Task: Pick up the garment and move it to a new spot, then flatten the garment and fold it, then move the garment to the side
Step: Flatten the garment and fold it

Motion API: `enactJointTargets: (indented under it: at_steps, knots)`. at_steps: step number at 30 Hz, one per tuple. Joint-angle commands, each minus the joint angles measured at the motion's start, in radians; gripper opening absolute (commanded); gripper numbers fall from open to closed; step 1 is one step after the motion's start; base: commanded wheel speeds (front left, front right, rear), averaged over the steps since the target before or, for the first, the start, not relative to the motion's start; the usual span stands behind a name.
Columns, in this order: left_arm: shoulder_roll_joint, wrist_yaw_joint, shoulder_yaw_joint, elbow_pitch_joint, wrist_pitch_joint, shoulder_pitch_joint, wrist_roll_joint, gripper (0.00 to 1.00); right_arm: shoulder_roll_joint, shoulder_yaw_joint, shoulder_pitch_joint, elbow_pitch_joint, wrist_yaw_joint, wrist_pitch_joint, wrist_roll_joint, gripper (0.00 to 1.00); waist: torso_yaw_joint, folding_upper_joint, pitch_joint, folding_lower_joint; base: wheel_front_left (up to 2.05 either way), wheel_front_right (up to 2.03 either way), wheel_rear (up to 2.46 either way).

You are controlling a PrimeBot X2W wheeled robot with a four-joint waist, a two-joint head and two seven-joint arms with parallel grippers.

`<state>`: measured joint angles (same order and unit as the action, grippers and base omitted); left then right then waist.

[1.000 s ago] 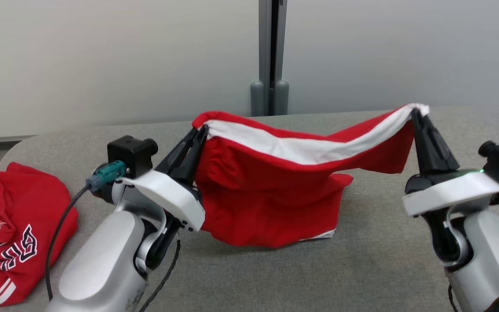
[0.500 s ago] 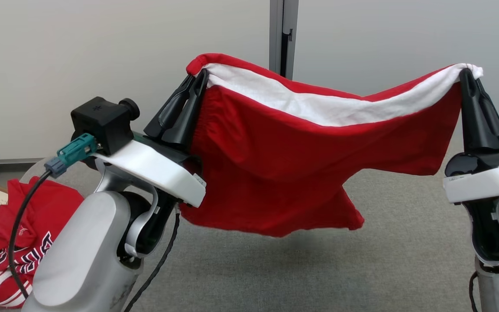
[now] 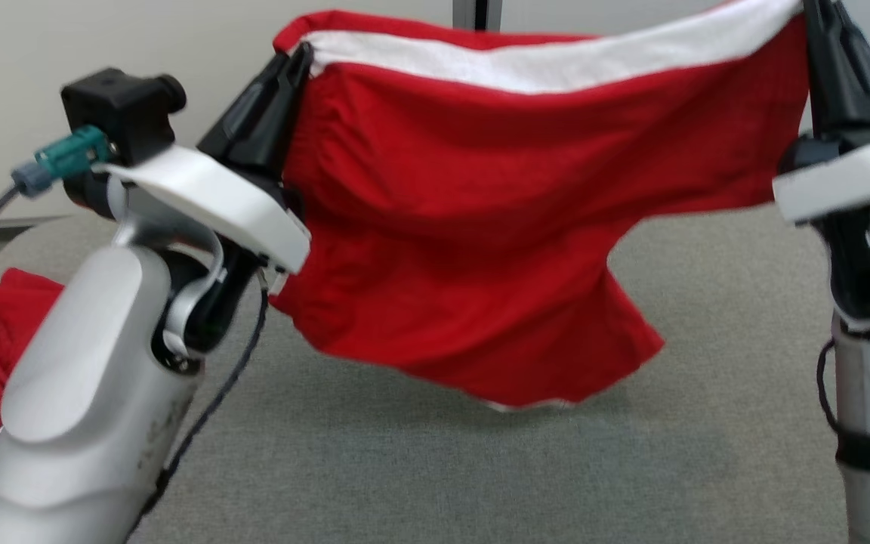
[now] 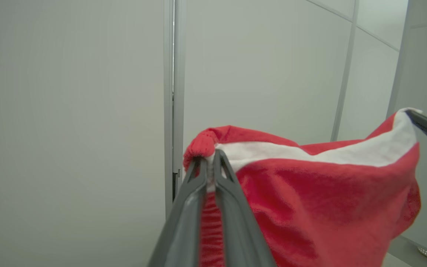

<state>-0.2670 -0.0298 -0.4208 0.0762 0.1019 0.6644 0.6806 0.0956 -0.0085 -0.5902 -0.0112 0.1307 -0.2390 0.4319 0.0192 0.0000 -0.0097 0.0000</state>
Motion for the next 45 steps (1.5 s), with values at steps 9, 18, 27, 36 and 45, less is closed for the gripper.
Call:
enactJointTargets:
  at_steps: [9,18,27,36,45]
  knots:
    - [-0.002,0.039,0.067,0.392,-0.143,0.435,-0.081,0.0,-0.005,0.052,-0.562,0.46,0.0,0.232,-0.066,0.0,-0.098,0.0,0.314,0.0,0.0,0.0,0.0]
    - [0.052,0.099,0.013,0.69,-0.303,0.613,-0.15,0.0,-0.035,0.11,-0.701,0.782,0.0,0.45,-0.027,0.0,-0.092,0.0,0.403,0.0,0.0,0.0,0.0]
    - [0.104,0.145,-0.071,0.849,-0.36,0.524,-0.184,0.0,-0.042,0.229,-0.564,0.95,0.0,0.495,0.054,0.0,-0.06,0.0,0.443,0.0,0.0,0.0,0.0]
    - [0.104,0.156,-0.13,0.846,-0.368,0.265,-0.249,0.0,-0.024,0.385,-0.348,1.047,0.0,0.503,0.127,0.0,-0.036,0.0,0.352,0.0,0.0,0.0,0.0]
    - [0.08,0.159,-0.213,0.784,-0.368,0.036,-0.323,0.0,0.073,0.594,-0.176,1.011,0.0,0.407,0.209,0.0,-0.046,0.0,0.2,0.0,0.0,0.0,0.0]
